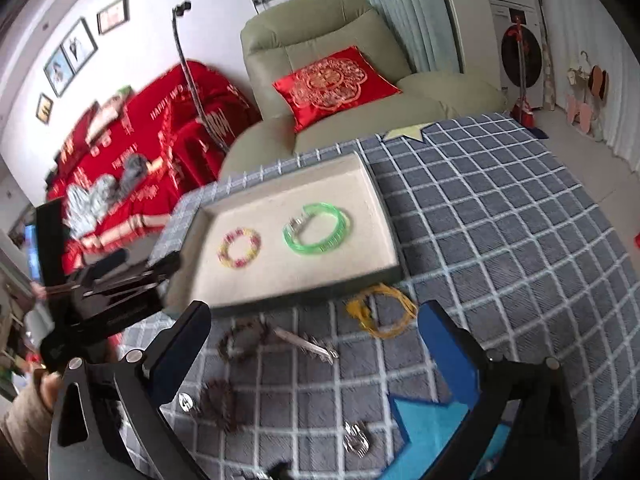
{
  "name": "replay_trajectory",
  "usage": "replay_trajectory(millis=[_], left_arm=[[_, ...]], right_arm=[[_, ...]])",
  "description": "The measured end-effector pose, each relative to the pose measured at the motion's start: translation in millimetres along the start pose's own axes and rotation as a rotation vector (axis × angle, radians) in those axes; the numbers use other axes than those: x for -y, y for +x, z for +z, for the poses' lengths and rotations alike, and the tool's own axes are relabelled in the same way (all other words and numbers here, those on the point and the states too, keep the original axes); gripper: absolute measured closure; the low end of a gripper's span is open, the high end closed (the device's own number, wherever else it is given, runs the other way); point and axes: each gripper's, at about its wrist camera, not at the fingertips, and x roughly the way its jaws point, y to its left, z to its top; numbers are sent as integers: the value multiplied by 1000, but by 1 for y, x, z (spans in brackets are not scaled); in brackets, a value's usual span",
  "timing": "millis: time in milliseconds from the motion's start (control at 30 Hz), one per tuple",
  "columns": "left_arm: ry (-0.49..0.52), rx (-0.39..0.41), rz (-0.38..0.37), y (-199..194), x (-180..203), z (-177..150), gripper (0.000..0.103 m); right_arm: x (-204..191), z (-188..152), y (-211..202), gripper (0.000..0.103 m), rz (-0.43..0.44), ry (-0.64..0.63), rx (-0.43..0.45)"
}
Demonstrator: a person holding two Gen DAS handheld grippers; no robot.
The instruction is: Organize jewelry
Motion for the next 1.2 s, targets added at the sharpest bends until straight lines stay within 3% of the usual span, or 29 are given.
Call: replay_trajectory(millis=[133, 567, 1000, 1200], left_arm=[[-15, -31, -47, -24, -3, -28, 0], [-81, -139, -51, -56, 10, -123, 0], [-129, -179, -20, -45, 15, -137, 1], [-116, -188, -26, -41, 22, -140, 9]], right_arm=[[2, -18, -10, 0, 5, -1, -19], [21, -85, -3, 0, -94, 7, -147], [26, -96, 5, 2, -133, -18, -160], [20, -98, 20, 19, -145, -58, -186]])
